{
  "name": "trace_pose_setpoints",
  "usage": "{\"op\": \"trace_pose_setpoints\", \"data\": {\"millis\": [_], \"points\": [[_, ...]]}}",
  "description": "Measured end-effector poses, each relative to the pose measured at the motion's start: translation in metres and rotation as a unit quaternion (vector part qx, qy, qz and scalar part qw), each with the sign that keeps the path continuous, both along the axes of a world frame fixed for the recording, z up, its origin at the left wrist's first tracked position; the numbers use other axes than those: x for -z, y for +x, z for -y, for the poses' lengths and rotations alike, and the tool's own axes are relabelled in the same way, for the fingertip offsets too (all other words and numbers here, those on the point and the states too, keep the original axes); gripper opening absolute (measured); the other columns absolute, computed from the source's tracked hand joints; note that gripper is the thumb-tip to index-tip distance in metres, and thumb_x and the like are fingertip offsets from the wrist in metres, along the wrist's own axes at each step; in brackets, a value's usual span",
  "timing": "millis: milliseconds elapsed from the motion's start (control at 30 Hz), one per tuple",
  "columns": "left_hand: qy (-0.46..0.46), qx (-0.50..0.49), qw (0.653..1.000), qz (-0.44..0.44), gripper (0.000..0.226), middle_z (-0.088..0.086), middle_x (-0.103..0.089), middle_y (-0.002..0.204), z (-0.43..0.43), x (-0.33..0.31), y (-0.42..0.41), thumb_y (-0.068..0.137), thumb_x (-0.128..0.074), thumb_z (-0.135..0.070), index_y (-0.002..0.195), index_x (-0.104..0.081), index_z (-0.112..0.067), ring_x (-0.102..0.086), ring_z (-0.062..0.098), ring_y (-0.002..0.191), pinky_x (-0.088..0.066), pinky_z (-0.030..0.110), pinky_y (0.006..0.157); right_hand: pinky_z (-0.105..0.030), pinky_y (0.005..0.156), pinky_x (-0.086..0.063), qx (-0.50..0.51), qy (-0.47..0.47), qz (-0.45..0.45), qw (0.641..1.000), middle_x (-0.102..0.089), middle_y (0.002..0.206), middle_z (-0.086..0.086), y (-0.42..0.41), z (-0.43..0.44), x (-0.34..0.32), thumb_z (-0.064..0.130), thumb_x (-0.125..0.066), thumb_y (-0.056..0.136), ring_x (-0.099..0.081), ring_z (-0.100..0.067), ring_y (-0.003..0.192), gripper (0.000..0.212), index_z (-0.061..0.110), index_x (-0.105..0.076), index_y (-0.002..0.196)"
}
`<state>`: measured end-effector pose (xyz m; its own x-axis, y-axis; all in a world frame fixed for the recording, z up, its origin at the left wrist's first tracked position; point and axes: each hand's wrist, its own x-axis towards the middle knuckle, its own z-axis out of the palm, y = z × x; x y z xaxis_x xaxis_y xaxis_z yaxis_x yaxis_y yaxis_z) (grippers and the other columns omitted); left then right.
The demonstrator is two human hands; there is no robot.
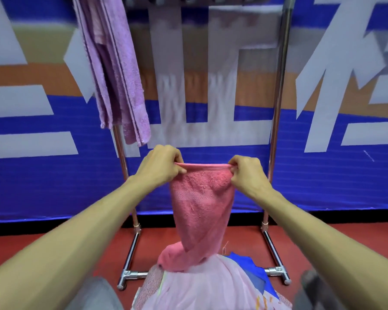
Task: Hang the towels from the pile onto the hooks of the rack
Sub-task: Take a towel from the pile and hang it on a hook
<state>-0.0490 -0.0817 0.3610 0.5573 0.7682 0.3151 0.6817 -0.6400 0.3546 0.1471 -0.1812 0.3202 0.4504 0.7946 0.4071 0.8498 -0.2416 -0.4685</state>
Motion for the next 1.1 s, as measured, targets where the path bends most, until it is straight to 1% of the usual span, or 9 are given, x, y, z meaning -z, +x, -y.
{"op": "trace_pose_setpoints", "data": {"millis": [133, 233, 400, 567, 667, 733, 867, 1000, 1100], "points": [[0.078, -0.008, 0.997, -0.005, 0.021, 0.007, -0.064, 0.082, 0.001, -0.073, -0.004, 0.081, -0.073, -0.035, 0.077, -0.061, -0.018, -0.061, 0.027, 0.080, -0.049, 0.036, 0.067, -0.037, 0.082, -0.051, -0.007, 0.079, 0.008, 0.997, -0.070, 0.097, -0.016, -0.007, -0.003, -0.071, 0.001, -0.050, 0.083, -0.063, -0.033, 0.097, 0.025, 0.007, -0.070, 0.097], [0.116, -0.015, 0.993, 0.034, 0.021, 0.009, -0.062, 0.087, 0.003, -0.125, -0.012, 0.086, -0.067, -0.033, 0.078, -0.053, -0.018, -0.059, 0.030, 0.085, -0.048, 0.038, 0.071, -0.033, 0.081, -0.046, 0.004, 0.172, -0.002, 0.985, -0.069, 0.098, -0.015, -0.019, 0.001, -0.131, -0.001, -0.049, 0.081, -0.061, -0.030, 0.096, 0.025, 0.003, -0.069, 0.094], [0.183, -0.017, 0.979, 0.087, 0.012, 0.015, -0.071, 0.094, 0.018, -0.208, -0.026, 0.089, -0.064, -0.021, 0.092, -0.069, -0.010, -0.063, 0.031, 0.095, -0.045, 0.031, 0.074, -0.025, 0.084, -0.040, -0.004, 0.287, -0.087, 0.954, -0.069, 0.107, -0.008, -0.035, 0.016, -0.213, 0.003, -0.049, 0.085, -0.060, -0.023, 0.102, 0.027, 0.008, -0.068, 0.104], [0.264, -0.021, 0.958, 0.113, 0.013, 0.016, -0.069, 0.094, 0.046, -0.270, -0.039, 0.090, -0.062, -0.019, 0.091, -0.070, -0.010, -0.061, 0.034, 0.097, -0.049, 0.041, 0.081, -0.030, 0.091, -0.047, -0.024, 0.359, -0.071, 0.931, -0.071, 0.105, -0.006, -0.040, 0.028, -0.280, 0.009, -0.055, 0.093, -0.063, -0.019, 0.102, 0.020, 0.010, -0.070, 0.105], [0.275, -0.025, 0.946, 0.169, 0.013, 0.011, -0.067, 0.096, 0.068, -0.298, -0.042, 0.090, -0.062, -0.019, 0.093, -0.070, -0.008, -0.060, 0.030, 0.098, -0.047, 0.038, 0.080, -0.035, 0.093, -0.047, -0.034, 0.413, -0.058, 0.908, -0.070, 0.102, -0.008, -0.040, 0.038, -0.308, 0.007, -0.055, 0.092, -0.063, -0.022, 0.100, 0.016, 0.008, -0.068, 0.102], [0.263, -0.022, 0.941, 0.210, 0.012, 0.010, -0.069, 0.095, 0.077, -0.311, -0.043, 0.089, -0.064, -0.019, 0.092, -0.071, -0.010, -0.062, 0.028, 0.096, -0.049, 0.038, 0.078, -0.040, 0.091, -0.047, -0.036, 0.429, -0.058, 0.901, -0.068, 0.101, -0.010, -0.039, 0.044, -0.320, 0.007, -0.054, 0.093, -0.061, -0.026, 0.099, 0.013, 0.007, -0.066, 0.100], [0.191, -0.025, 0.953, 0.232, 0.011, 0.003, -0.066, 0.086, 0.087, -0.320, -0.042, 0.089, -0.066, -0.027, 0.086, -0.069, -0.017, -0.060, 0.019, 0.083, -0.040, 0.021, 0.055, -0.036, 0.087, -0.048, -0.025, 0.418, -0.068, 0.905, -0.069, 0.102, -0.009, -0.041, 0.053, -0.334, 0.010, -0.055, 0.094, -0.062, -0.023, 0.099, 0.015, 0.006, -0.066, 0.103], [0.096, 0.003, 0.950, 0.298, 0.018, 0.003, -0.065, 0.079, 0.086, -0.320, -0.038, 0.090, -0.063, -0.028, 0.081, -0.070, -0.015, -0.058, 0.018, 0.075, -0.048, 0.028, 0.064, -0.032, 0.089, -0.049, -0.005, 0.396, -0.134, 0.908, -0.071, 0.101, -0.006, -0.039, 0.060, -0.338, 0.014, -0.057, 0.091, -0.062, -0.021, 0.100, 0.019, 0.008, -0.072, 0.101], [-0.019, 0.028, 0.943, 0.331, 0.013, 0.009, -0.055, 0.077, 0.085, -0.313, -0.034, 0.089, -0.064, -0.019, 0.085, -0.067, -0.007, -0.050, 0.020, 0.072, -0.048, 0.032, 0.066, -0.030, 0.079, -0.051, 0.001, 0.342, -0.213, 0.915, -0.069, 0.085, -0.005, -0.032, 0.061, -0.333, 0.013, -0.058, 0.085, -0.061, -0.021, 0.086, 0.018, 0.009, -0.075, 0.088]]}}
